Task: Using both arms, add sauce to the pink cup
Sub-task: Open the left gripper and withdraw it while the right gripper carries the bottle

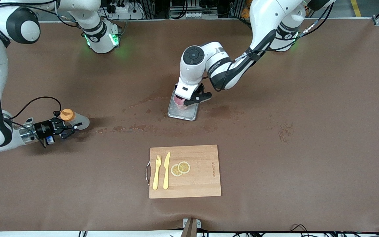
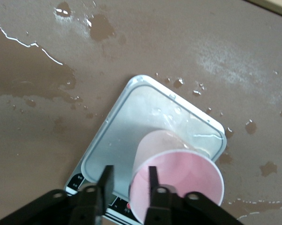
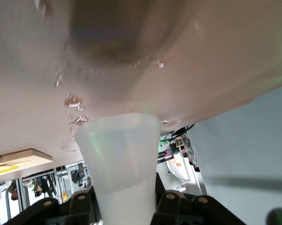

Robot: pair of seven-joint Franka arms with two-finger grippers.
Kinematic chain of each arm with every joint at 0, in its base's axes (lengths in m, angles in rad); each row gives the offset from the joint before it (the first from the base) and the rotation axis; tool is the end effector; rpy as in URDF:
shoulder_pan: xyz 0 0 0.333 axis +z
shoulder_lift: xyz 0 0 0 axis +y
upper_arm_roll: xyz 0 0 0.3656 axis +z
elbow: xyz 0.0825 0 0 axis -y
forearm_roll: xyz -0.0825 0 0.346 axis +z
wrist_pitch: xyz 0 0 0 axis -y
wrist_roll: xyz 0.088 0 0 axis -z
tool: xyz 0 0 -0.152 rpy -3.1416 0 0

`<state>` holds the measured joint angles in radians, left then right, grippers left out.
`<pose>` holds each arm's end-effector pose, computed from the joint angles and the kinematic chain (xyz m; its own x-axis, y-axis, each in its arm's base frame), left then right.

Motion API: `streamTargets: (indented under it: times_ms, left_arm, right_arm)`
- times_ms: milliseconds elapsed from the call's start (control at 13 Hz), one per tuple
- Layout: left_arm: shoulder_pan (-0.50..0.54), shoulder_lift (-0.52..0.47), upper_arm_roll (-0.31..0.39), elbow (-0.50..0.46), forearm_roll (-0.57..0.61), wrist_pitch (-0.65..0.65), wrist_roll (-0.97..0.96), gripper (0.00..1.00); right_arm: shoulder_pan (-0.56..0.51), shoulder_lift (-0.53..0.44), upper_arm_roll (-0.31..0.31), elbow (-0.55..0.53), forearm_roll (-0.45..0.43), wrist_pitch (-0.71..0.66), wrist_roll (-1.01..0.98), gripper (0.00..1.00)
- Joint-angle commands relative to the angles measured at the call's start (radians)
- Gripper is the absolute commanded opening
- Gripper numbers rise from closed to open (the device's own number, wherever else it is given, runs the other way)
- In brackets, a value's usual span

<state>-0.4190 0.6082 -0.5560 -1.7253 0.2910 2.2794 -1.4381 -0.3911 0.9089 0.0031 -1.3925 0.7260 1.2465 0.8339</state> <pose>0.4259 -0.5164 0.2977 0.9324 0.3547 -0.0697 0.3590 -0.9311 0.0651 0.5912 -0.1186 0.2043 -0.1189 -0.3938 -0.9115 -0.9006 -0.3439 0.2660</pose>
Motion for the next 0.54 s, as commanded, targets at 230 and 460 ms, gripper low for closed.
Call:
streamTargets:
  times_ms: [230,460]
  left_arm:
    - [0.042,-0.1,0.004,0.018,0.033,-0.072,-0.013,1.0]
    - [0.08,-0.197,0.004,0.018,0.033,-0.142,0.017,1.0]
  right_arm:
    - [0.096,-0.09,-0.012,0.013,-0.02,-0.042,0.18,0.41]
    - [0.184,-0.153,-0.017,0.015,-0.068,-0.035,0.295,0.41]
